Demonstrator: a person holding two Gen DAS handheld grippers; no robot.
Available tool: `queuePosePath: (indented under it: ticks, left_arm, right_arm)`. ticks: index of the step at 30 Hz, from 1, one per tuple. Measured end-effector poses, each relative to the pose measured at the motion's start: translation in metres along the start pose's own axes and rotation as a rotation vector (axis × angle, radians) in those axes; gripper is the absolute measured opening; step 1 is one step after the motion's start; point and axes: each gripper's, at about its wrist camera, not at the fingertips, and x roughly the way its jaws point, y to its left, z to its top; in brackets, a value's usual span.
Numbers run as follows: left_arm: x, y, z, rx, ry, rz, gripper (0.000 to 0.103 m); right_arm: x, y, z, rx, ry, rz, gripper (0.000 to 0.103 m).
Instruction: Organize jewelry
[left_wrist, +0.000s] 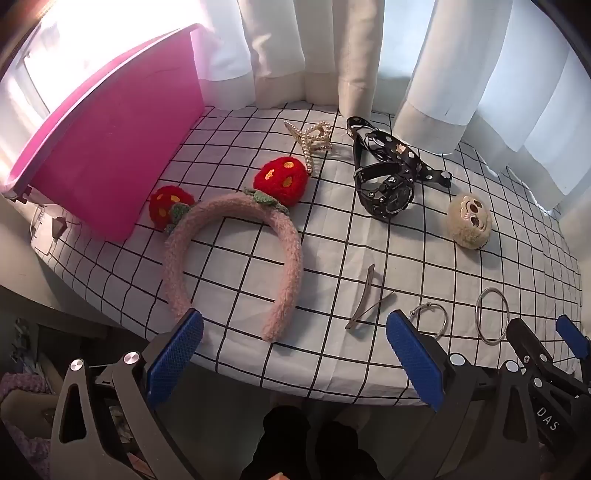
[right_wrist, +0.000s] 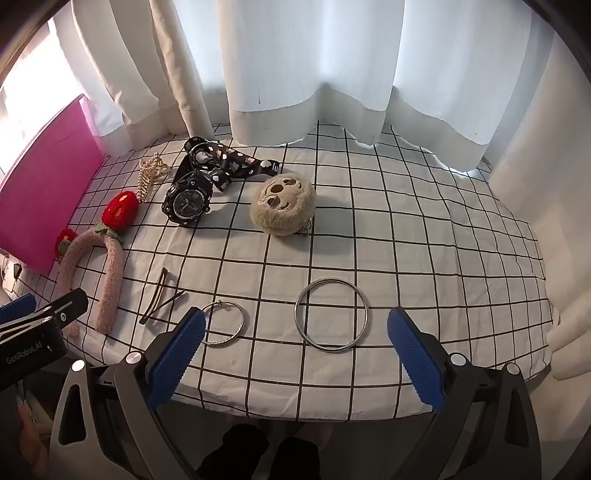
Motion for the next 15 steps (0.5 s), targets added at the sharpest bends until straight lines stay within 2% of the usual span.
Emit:
queuePosePath:
  ticks: [7, 15]
  left_arm:
    - [-0.005, 0.002, 0.005, 0.013, -0.014, 0.011, 0.097]
    - [-0.009, 0.016, 0.006, 0.009, -0.018, 0.008, 0.097]
  right_arm:
    - [-0.008, 0.012, 0.008, -0.025, 0.005, -0.005, 0.094]
    - [-0.015, 0.013, 0.011, -0.027, -0.031, 0.001, 0.094]
